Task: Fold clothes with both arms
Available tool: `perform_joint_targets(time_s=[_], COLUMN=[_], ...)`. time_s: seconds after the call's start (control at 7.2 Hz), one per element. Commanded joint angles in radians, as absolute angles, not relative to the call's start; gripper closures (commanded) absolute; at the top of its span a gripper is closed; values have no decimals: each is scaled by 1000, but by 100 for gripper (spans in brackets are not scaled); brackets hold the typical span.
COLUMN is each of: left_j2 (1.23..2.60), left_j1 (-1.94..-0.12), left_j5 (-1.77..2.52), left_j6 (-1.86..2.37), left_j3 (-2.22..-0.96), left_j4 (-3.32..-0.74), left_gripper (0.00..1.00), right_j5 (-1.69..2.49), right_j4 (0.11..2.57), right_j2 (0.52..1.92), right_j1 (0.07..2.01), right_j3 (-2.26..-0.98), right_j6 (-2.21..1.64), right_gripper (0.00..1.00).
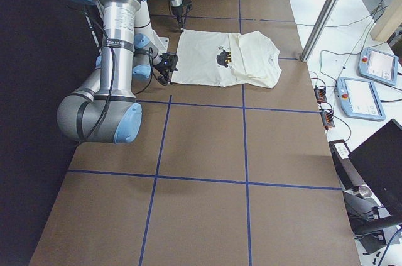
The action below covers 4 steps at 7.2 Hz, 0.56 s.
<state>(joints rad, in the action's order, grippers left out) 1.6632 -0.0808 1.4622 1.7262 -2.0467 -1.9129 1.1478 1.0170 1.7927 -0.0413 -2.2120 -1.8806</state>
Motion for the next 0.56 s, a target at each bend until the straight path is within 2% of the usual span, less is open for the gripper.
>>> perform_joint_targets(time_s=[0.0,0.14,0.42], left_j2=[1667,1667,1667], left_j1=[-81,-80,-81], left_j5=[1463,1462,1462], left_j6=[1726,1726,1726], left_j3=[-2046,-2046,-2046], left_j4=[-1913,-1913,-1913], left_gripper=[61,64,64], right_j5=[1146,1146,1146], right_j4=[1016,1017,1015], right_j2=[1792,1792,1792], right_j1=[-41,-41,-41], right_j3=[-2212,-2212,-2212], right_j6=[-1881,-1881,-1881], right_gripper=[12,12,11])
